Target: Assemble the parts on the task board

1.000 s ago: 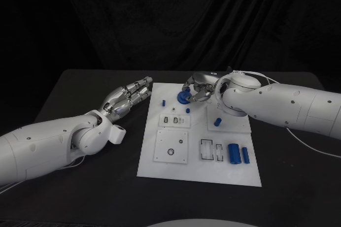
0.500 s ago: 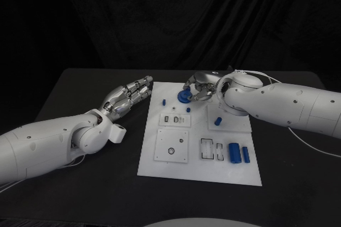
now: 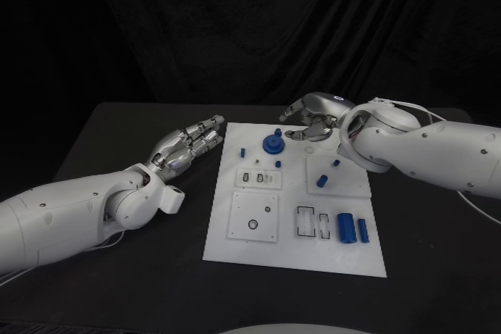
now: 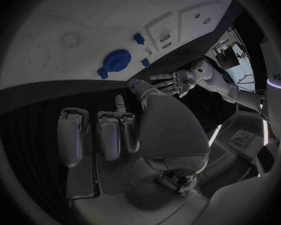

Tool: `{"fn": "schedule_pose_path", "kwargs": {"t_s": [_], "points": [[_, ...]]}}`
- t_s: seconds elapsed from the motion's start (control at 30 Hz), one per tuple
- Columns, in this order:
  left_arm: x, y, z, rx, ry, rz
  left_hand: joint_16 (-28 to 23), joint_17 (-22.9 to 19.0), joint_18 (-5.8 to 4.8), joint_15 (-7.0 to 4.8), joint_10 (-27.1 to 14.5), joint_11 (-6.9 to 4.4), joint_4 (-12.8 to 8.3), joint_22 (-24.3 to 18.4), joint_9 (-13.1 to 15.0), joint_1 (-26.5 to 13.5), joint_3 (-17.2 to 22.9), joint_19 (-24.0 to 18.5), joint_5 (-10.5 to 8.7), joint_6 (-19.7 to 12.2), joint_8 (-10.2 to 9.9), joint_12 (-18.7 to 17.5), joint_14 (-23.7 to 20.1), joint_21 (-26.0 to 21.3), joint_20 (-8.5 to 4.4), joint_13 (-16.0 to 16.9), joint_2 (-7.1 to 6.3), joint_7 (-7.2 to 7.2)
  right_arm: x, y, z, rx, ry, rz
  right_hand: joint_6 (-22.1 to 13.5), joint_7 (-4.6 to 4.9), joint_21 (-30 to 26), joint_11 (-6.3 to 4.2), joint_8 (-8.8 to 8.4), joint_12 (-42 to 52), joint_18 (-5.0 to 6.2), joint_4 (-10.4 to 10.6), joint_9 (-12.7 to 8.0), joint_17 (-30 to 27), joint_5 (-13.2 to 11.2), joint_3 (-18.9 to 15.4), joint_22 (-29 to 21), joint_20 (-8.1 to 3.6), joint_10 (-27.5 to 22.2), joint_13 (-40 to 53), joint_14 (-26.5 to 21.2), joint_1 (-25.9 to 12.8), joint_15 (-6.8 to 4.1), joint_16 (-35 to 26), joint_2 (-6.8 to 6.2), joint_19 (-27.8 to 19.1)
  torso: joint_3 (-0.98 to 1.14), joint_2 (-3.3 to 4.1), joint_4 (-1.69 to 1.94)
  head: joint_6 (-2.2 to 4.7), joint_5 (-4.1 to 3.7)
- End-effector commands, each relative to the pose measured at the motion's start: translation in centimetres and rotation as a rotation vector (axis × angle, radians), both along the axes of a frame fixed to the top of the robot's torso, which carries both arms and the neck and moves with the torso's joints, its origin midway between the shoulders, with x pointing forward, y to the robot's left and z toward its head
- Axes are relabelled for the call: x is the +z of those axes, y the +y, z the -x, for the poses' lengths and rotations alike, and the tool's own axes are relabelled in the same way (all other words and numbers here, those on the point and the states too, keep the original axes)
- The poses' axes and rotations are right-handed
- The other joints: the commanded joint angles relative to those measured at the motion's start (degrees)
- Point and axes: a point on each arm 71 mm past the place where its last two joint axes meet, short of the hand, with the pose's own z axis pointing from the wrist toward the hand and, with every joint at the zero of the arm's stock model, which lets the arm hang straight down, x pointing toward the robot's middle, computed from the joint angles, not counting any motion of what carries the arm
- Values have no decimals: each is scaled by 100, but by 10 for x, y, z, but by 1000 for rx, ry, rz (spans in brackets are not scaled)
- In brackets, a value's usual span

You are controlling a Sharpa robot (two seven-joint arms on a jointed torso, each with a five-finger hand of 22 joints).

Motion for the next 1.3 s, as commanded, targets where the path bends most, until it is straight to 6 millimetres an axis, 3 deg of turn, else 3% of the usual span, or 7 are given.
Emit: {"fn": "schedule_pose_path", "kwargs": {"t_s": [0.03,0.27,0.5,0.6,0.8,1.13,1.3], "points": [[0,-1,1,-6,-20,16,-13,-6,60,27,7,30,10,7,2,5,34,11,13,12,18,24,-10,27,38,6,-21,46,9,-12,7,8,-39,-1,54,12,52,-3,29,15,-48,61,-23,1510,3,-11,1394,-21,607,1509,615,-92,-1,17,-6,379,4,-4,-7,49,-26],[-2,-3,2,-8,-20,20,-12,-5,60,24,11,29,12,7,4,2,35,12,24,24,23,29,-8,28,38,7,-25,46,11,-70,24,-49,-30,42,310,59,140,38,117,15,-73,163,-46,1510,9,-60,1426,8,607,1509,615,-138,33,17,-43,441,17,-47,-53,88,-9],[-4,-3,3,-10,-17,22,-13,-6,60,24,10,28,11,7,3,3,37,12,26,22,23,26,-10,28,38,6,-24,44,-2,-119,32,-139,7,88,301,64,154,43,100,15,-77,190,-62,1510,9,-76,1432,13,607,1509,615,-145,37,17,-61,452,25,-101,-102,77,40],[-5,-3,3,-10,-15,22,-13,-6,60,24,10,28,11,7,3,3,37,12,26,22,23,26,-10,28,38,6,-24,44,-12,-137,35,-174,20,125,244,57,147,42,60,15,-75,220,-88,1510,10,-87,1429,17,607,1509,615,-145,39,17,-71,447,24,-153,-129,34,62],[-7,-4,5,-13,-10,24,-13,-6,61,24,9,25,9,7,3,6,42,11,32,21,23,23,-10,27,38,5,-22,42,-29,-153,35,-205,37,171,187,44,129,35,22,15,-70,248,-115,1510,10,-99,1422,18,607,1509,615,-141,37,17,-83,434,36,-194,-157,-10,50],[-11,-4,8,-18,-1,28,-14,-7,61,24,8,25,7,6,2,8,46,10,35,15,23,19,-12,27,39,5,-21,42,-50,-160,32,-226,40,221,161,46,122,35,6,15,-68,252,-129,1510,11,-103,1420,17,607,1509,615,-122,35,17,-96,430,75,-248,-200,-61,136],[-13,-3,8,-16,2,28,-14,-7,61,24,8,25,7,6,2,8,46,10,35,15,23,19,-12,27,39,5,-21,42,-55,-161,29,-238,36,226,136,54,120,38,-6,15,-67,249,-141,1510,11,-111,1419,17,607,1509,615,-100,34,17,-116,429,69,-234,-203,-61,146]]}}
